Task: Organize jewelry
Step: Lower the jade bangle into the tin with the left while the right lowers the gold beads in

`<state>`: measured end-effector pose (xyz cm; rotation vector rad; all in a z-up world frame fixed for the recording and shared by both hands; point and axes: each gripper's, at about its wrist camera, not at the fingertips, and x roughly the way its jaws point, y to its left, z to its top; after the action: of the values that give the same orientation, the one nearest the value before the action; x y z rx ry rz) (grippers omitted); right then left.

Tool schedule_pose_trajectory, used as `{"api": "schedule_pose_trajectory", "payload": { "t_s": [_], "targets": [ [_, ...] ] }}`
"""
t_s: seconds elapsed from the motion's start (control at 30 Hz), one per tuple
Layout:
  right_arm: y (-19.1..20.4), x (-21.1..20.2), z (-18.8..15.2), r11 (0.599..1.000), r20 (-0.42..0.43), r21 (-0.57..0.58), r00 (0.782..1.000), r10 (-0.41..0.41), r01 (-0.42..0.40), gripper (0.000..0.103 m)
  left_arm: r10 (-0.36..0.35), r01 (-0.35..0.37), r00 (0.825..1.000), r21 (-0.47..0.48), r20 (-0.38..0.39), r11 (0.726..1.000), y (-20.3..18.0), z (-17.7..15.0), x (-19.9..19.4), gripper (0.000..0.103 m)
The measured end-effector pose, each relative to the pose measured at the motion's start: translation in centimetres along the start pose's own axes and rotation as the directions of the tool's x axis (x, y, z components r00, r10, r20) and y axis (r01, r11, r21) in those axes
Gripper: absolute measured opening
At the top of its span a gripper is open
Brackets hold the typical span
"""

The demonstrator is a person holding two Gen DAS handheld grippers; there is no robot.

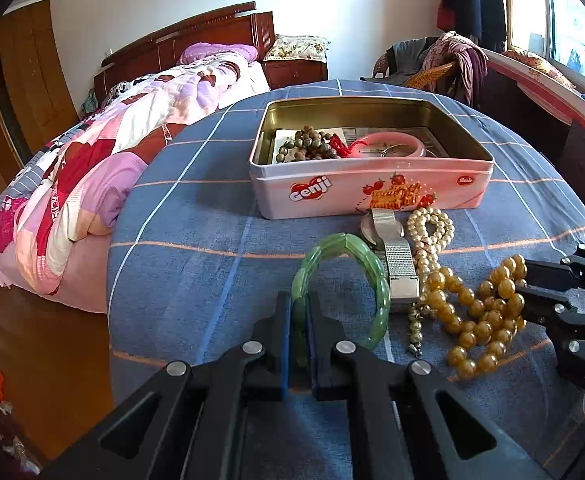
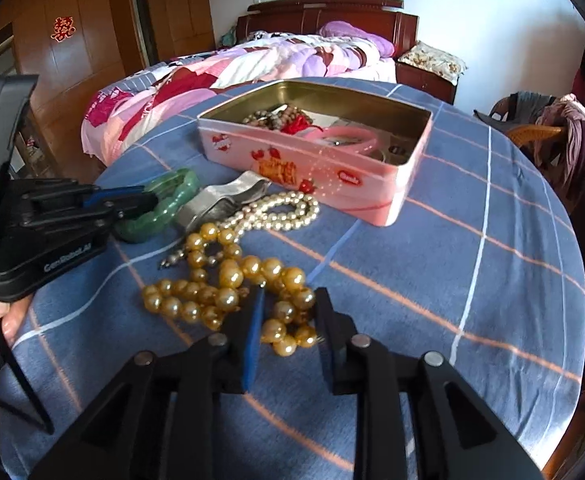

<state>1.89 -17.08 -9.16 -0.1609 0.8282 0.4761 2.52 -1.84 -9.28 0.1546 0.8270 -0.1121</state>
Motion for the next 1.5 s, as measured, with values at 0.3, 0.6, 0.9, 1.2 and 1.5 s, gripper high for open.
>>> {"api": "schedule_pose_trajectory", "payload": {
  "t_s": [0.3,0.6,0.9,1.2,1.5],
  "targets": [
    [-0.3,-2.2,0.5,1.000,0.097,0.022,0.995,-0.010,0.008,0.013,-0.017,0.018,0.999,-0.024,0.039,1.000,0.9,1.3,-1.6,0.006],
    [0.2,-4.6,2.7,1.000,0.178,0.006,0.984,-0.009,0.008,0.013,-0.027,0.030,0.992,-0.023,0.124,0.999,1.4,3.9,-4.5,0.006],
    [-0.1,-5.0,6.6,0.998,0.236,-0.007,0.970,-0.059,0.062,0.013,0.018,-0.013,0.985,-0.032,0.170,0.999,1.6,7.6,-4.5,0.006],
    [-0.9,-5.3,10.4,0.994,0.298,-0.020,0.950,-0.099,0.110,0.013,0.041,-0.035,0.977,-0.031,0.211,0.999,1.8,11.3,-4.0,0.006],
    [-0.8,-4.9,12.8,0.990,0.329,-0.043,0.938,-0.112,0.133,0.013,0.054,-0.054,0.973,-0.008,0.224,0.999,1.1,13.6,-2.8,0.006]
  ]
}}
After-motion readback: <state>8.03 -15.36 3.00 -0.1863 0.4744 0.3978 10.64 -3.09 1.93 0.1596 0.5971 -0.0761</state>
